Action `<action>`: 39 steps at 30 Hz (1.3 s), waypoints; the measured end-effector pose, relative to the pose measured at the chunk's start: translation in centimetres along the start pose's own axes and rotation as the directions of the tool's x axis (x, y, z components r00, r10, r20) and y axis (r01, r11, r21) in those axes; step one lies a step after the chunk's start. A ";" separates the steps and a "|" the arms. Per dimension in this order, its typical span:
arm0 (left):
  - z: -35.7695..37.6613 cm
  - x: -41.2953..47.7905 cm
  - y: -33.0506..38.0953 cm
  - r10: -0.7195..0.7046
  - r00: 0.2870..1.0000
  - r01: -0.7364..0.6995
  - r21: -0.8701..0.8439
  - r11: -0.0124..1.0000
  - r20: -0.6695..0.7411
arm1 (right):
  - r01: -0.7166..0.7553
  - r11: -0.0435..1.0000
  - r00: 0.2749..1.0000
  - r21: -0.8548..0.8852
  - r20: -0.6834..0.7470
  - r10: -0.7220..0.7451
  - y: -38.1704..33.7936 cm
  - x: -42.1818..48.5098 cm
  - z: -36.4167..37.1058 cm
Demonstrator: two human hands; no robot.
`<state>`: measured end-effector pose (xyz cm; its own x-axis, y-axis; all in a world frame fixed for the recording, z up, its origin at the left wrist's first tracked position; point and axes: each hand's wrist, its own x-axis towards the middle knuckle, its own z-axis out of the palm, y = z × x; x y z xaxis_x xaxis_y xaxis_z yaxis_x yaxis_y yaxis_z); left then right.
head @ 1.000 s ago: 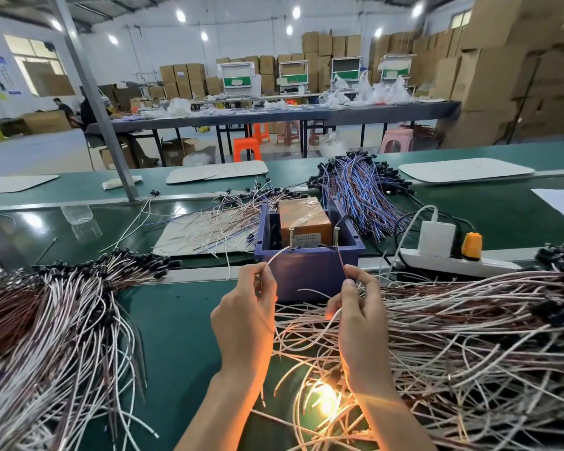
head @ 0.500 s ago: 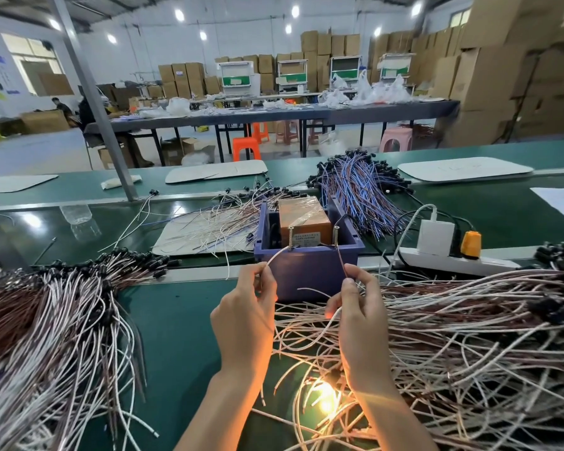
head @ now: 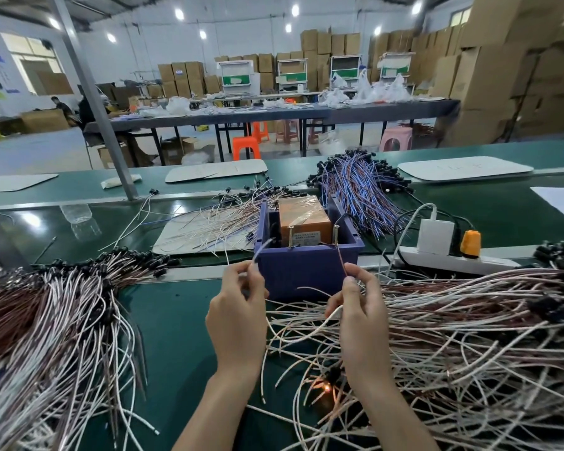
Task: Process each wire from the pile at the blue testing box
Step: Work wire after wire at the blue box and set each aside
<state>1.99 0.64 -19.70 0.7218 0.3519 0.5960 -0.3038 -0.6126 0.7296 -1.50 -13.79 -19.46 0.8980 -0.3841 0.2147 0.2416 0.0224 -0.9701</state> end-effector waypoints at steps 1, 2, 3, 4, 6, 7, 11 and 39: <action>0.0 0.2 -0.4 -0.070 0.997 0.069 -0.047 0.997 -0.022 | 0.010 1.000 1.000 -0.012 -0.008 -0.010 -0.1 -0.1 0.0; -0.1 0.4 -0.9 -0.155 0.987 0.150 -0.089 0.985 -0.051 | 0.019 1.000 1.000 -0.021 -0.009 -0.020 -0.2 -0.2 0.0; -0.2 0.6 -1.6 -0.256 0.964 0.244 -0.137 0.960 -0.075 | 0.027 0.999 1.000 -0.033 -0.001 -0.027 -0.3 -0.4 0.0; -0.3 0.9 -2.3 -0.366 0.927 0.345 -0.190 0.919 -0.084 | 0.042 0.998 0.999 -0.054 0.014 -0.041 -0.4 -0.6 0.1; -0.6 1.1 -3.5 -0.529 0.847 0.495 -0.289 0.819 -0.050 | 0.103 0.987 0.994 -0.121 0.052 -0.097 -0.5 -1.3 0.2; -0.7 1.1 -3.8 -0.554 0.832 0.518 -0.312 0.796 -0.033 | 0.152 0.972 0.988 -0.181 0.061 -0.143 -0.6 -1.7 0.2; -0.8 0.5 -3.3 -0.491 0.871 0.478 -0.266 0.837 0.017 | 0.371 0.814 0.914 -0.448 0.023 -0.404 -1.9 -2.9 -0.2; -0.9 0.2 -3.8 -0.477 0.878 0.472 -0.240 0.848 0.041 | 0.250 0.012 0.869 -0.968 0.219 -0.444 -5.1 2.9 -15.3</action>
<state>2.77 3.71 -22.04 0.8040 0.5722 0.1617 -0.0666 -0.1836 0.9807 -5.80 -29.15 -15.60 0.7534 -0.1416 0.6421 -0.1286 -0.9894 -0.0673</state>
